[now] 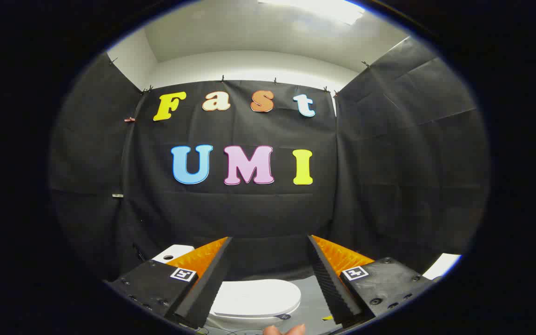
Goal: Open the toilet lid.
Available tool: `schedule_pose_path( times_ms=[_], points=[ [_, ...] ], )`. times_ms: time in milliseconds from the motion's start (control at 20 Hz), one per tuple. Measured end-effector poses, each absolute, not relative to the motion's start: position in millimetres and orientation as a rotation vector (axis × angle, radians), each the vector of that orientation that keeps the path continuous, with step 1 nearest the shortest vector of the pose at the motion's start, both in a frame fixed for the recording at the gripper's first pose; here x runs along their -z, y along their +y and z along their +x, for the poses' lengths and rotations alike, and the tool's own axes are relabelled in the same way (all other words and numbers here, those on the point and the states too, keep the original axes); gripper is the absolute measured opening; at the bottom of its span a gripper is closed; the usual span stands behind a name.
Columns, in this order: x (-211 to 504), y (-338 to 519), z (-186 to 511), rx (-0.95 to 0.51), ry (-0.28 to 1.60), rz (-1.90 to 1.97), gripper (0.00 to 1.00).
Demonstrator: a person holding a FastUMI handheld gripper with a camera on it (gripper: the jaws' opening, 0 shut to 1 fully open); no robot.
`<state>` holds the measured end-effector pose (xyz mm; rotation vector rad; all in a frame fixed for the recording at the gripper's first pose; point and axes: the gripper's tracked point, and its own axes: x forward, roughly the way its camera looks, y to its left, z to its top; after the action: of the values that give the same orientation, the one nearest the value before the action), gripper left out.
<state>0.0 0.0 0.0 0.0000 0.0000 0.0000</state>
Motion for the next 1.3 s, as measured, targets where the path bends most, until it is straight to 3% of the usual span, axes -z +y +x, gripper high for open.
schedule_pose_path(
  times_ms=[1300],
  points=[
    [22, 7, 16, -0.057, -0.025, -0.070, 0.98]
  ],
)
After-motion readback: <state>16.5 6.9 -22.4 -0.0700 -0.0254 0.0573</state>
